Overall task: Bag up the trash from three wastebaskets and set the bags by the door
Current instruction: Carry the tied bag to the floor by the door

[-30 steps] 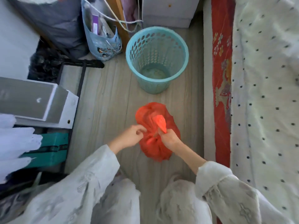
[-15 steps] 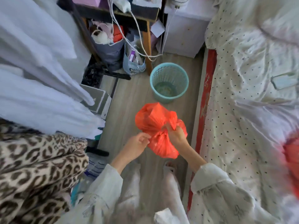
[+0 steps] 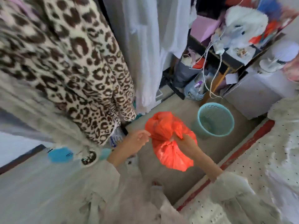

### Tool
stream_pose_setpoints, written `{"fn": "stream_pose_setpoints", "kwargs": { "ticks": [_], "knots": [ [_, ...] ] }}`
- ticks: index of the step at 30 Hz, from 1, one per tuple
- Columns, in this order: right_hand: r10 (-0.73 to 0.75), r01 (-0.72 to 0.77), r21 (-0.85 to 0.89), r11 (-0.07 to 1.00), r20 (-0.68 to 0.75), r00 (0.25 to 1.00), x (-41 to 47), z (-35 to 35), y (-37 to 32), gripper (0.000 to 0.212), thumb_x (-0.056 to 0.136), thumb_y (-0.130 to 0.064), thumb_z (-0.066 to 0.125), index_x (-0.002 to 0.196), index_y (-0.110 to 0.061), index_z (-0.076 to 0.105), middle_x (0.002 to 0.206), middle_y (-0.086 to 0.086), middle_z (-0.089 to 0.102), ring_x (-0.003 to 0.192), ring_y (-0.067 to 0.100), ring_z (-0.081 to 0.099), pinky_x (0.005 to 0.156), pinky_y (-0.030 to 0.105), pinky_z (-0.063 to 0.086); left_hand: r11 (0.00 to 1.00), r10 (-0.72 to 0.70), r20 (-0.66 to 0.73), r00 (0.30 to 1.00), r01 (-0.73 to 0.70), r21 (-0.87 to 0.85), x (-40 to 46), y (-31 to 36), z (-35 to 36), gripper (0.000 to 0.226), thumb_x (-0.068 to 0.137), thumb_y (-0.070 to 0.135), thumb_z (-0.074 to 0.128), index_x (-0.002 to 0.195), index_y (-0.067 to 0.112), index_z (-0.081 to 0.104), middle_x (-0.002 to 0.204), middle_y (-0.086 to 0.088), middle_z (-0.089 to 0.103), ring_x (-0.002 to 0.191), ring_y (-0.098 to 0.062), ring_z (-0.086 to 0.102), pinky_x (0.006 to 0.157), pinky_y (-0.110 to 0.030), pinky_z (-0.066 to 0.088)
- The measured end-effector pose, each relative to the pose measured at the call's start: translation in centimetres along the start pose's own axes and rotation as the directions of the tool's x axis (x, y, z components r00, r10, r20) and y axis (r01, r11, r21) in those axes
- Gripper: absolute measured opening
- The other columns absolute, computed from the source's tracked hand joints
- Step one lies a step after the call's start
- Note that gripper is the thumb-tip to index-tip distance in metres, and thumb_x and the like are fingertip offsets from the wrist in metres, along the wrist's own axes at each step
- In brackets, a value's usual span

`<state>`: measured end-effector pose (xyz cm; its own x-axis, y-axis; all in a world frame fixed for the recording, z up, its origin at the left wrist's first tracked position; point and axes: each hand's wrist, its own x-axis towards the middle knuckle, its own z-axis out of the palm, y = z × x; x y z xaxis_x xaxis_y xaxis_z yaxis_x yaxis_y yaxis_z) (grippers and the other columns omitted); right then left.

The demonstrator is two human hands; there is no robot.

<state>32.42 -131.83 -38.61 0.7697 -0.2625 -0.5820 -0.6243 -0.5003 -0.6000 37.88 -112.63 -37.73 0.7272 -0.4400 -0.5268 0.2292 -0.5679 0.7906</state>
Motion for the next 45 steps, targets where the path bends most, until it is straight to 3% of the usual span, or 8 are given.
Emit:
{"fn": "stream_pose_setpoints", "kwargs": {
  "ticks": [3,9,15,18,25,31,35,45],
  "knots": [
    [-0.109,0.124,-0.131,0.984,0.118,0.987,-2.4,1.9,-3.3,0.036,0.098,-0.022,0.04,0.11,0.005,0.062,0.118,0.023,0.063,0.117,0.033,0.056,0.089,0.034,0.036,0.998,-0.013,-0.133,0.991,0.004,-0.068,-4.8,-2.5,-1.4,0.01,0.092,0.018,0.047,0.089,0.022,0.056,0.077,0.006,0.058,0.067,0.003,0.059,0.077,-0.028,0.049],
    [-0.21,0.323,-0.259,0.91,0.386,0.898,-6.8,10.6,-9.3,0.038,0.092,-0.009,0.045,0.056,-0.022,0.051,0.067,-0.002,0.056,0.079,0.017,0.052,0.078,0.026,0.042,0.96,-0.145,-0.468,0.872,0.009,-0.279,-15.0,-8.9,-5.1,0.014,0.09,0.01,0.05,0.088,0.021,0.059,0.08,0.0,0.061,0.075,-0.004,0.06,0.085,-0.037,0.047],
    [-0.196,0.489,-0.356,0.796,0.614,0.765,-15.2,23.1,-16.3,0.039,0.095,-0.03,0.042,0.108,0.002,0.061,0.099,0.014,0.062,0.088,0.019,0.053,0.081,0.033,0.041,0.899,-0.347,-0.645,0.681,0.046,-0.435,-29.5,-19.1,-8.2,0.017,0.092,0.014,0.046,0.101,0.014,0.061,0.084,-0.005,0.062,0.071,-0.014,0.058,0.086,-0.034,0.048],
    [-0.207,0.54,-0.366,0.758,0.65,0.731,-19.9,30.8,-19.4,0.042,0.095,-0.033,0.042,0.116,0.001,0.057,0.113,0.019,0.062,0.107,0.031,0.059,0.083,0.034,0.043,0.891,-0.391,-0.698,0.6,0.058,-0.45,-37.2,-25.3,-9.7,0.015,0.092,0.013,0.047,0.098,0.015,0.061,0.085,-0.006,0.063,0.06,0.006,0.058,0.076,-0.023,0.049],
    [-0.314,0.646,-0.207,0.735,0.741,0.594,-31.2,48.9,-25.9,0.028,0.096,-0.023,0.043,0.098,-0.003,0.062,0.101,0.024,0.061,0.1,0.037,0.059,0.094,0.046,0.045,0.802,-0.57,-0.751,0.332,0.025,-0.597,-52.9,-36.4,-12.7,0.021,0.092,0.005,0.045,0.103,0.004,0.062,0.086,-0.008,0.062,0.052,0.015,0.056,0.055,-0.003,0.041],
    [-0.326,0.736,-0.114,0.668,0.844,0.427,-38.1,61.2,-33.0,0.036,0.095,-0.036,0.04,0.102,-0.008,0.06,0.095,0.013,0.061,0.085,0.023,0.055,0.051,0.009,0.048,0.727,-0.675,-0.729,0.115,-0.064,-0.683,-61.9,-42.8,-16.5,0.025,0.092,0.002,0.039,0.106,0.0,0.06,0.088,-0.009,0.061,0.051,0.013,0.056,0.051,-0.002,0.04],
    [-0.319,0.797,-0.059,0.601,0.896,0.307,-42.1,69.3,-37.2,0.039,0.094,-0.034,0.04,0.069,-0.017,0.065,0.098,0.025,0.067,0.081,0.032,0.062,0.086,0.047,0.054,0.681,-0.726,-0.685,0.055,-0.081,-0.728,-65.5,-47.1,-20.4,0.025,0.091,0.003,0.039,0.1,0.009,0.062,0.081,-0.003,0.062,0.051,0.011,0.056,0.05,-0.002,0.038],
    [-0.149,0.876,-0.006,0.483,0.985,0.089,-47.7,88.7,-48.5,0.043,0.097,-0.034,0.036,0.065,-0.021,0.062,0.086,0.006,0.065,0.067,0.018,0.059,0.058,0.024,0.048,0.618,-0.786,-0.605,-0.126,-0.138,-0.774,-75.0,-57.9,-34.8,0.029,0.089,0.003,0.039,0.085,0.024,0.058,0.078,0.004,0.065,0.052,0.007,0.057,0.049,-0.004,0.04]
  ]
}}
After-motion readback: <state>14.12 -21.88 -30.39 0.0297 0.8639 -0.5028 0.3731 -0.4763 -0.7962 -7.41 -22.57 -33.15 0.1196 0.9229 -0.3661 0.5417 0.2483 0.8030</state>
